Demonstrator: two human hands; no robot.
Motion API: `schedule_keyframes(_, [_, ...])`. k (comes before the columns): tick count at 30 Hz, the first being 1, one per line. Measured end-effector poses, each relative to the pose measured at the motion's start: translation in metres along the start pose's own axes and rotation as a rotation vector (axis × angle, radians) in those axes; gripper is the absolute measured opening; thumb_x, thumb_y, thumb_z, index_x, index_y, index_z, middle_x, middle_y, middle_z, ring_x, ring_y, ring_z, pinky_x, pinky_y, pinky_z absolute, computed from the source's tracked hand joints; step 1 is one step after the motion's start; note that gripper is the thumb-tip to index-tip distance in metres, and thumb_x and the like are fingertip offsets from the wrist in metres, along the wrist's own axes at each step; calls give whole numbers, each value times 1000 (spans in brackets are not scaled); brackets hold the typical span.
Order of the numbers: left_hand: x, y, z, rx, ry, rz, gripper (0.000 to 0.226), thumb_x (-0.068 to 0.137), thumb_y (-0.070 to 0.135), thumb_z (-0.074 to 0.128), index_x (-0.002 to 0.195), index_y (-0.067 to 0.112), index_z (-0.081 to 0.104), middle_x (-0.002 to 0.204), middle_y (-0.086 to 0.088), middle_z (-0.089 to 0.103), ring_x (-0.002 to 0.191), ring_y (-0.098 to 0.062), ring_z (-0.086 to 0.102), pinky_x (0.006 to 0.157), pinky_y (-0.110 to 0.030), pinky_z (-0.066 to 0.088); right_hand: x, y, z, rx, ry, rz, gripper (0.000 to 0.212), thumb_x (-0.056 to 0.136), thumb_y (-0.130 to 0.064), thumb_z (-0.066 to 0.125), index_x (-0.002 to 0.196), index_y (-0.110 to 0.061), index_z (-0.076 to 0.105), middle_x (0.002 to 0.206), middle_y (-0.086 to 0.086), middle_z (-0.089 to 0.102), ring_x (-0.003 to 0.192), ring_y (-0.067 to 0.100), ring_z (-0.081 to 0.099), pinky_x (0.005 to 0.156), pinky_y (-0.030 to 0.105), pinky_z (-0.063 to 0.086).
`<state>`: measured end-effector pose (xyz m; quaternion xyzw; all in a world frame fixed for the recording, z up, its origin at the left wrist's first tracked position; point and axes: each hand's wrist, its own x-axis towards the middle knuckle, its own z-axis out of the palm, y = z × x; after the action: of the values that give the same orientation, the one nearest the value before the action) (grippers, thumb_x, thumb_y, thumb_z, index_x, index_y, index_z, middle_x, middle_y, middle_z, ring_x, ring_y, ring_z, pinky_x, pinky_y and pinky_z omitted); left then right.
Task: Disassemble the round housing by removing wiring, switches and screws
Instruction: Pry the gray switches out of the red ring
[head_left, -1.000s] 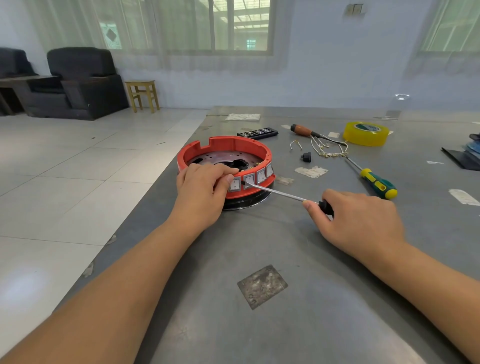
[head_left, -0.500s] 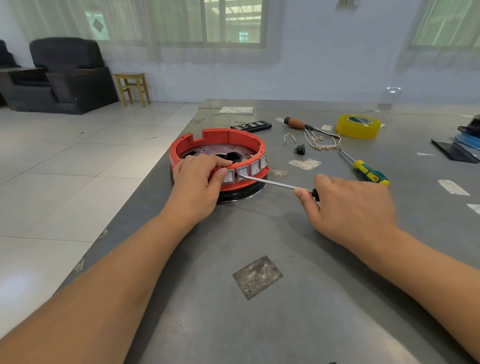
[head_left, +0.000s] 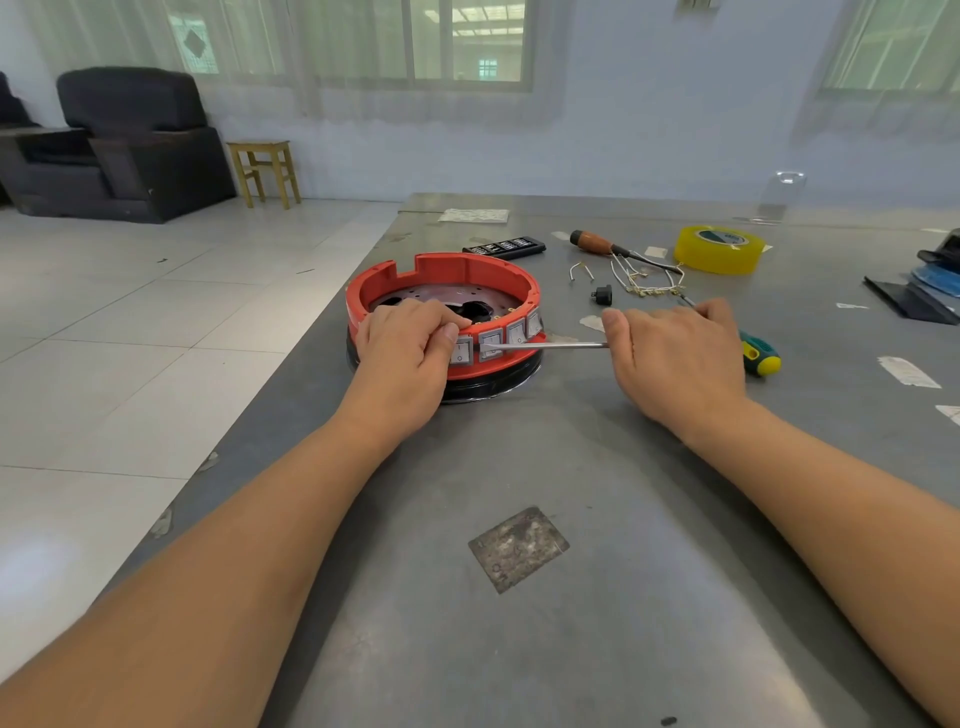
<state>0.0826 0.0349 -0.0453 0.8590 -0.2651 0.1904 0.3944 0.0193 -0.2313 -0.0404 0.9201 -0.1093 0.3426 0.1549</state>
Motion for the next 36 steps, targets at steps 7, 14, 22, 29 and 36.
schedule_keyframes(7, [-2, 0, 0, -36, -35, 1, 21, 111, 22, 46, 117, 32, 64, 119, 11, 56, 114, -6, 34, 117, -50, 31, 19, -7, 22, 59, 68, 60, 57, 107, -39, 23, 75, -17, 65, 72, 4, 65, 74, 28, 58, 87, 43, 35])
schedule_keyframes(14, [-3, -1, -3, -21, -51, 38, 26, 111, 19, 47, 124, 26, 68, 124, 7, 59, 119, -10, 38, 117, -47, 30, 30, -10, 38, 117, 135, 68, 58, 108, -39, 20, 85, -14, 67, 78, 6, 64, 78, 29, 56, 89, 43, 32])
schedule_keyframes(22, [-8, -9, -17, -55, -86, 111, 31, 104, 18, 61, 131, 32, 66, 127, 21, 58, 126, -9, 48, 110, -48, 47, 16, 1, 23, 93, 113, -25, 61, 108, -48, 19, 75, -18, 60, 74, 5, 67, 73, 31, 61, 87, 44, 36])
schedule_keyframes(29, [-9, -10, -17, -97, 6, 163, 26, 101, 15, 69, 118, 33, 76, 107, 38, 59, 106, 17, 53, 98, -30, 51, -23, 18, -1, 123, 9, -156, 60, 96, -72, 20, 78, -21, 47, 67, -4, 52, 62, 23, 54, 59, 33, 30])
schedule_keyframes(36, [-8, -7, -17, -61, -17, 141, 25, 100, 21, 69, 118, 37, 76, 106, 42, 54, 104, 15, 51, 100, -36, 50, -43, 22, -11, 99, -2, -149, 62, 95, -75, 13, 75, -27, 47, 61, -8, 53, 55, 16, 49, 48, 26, 23])
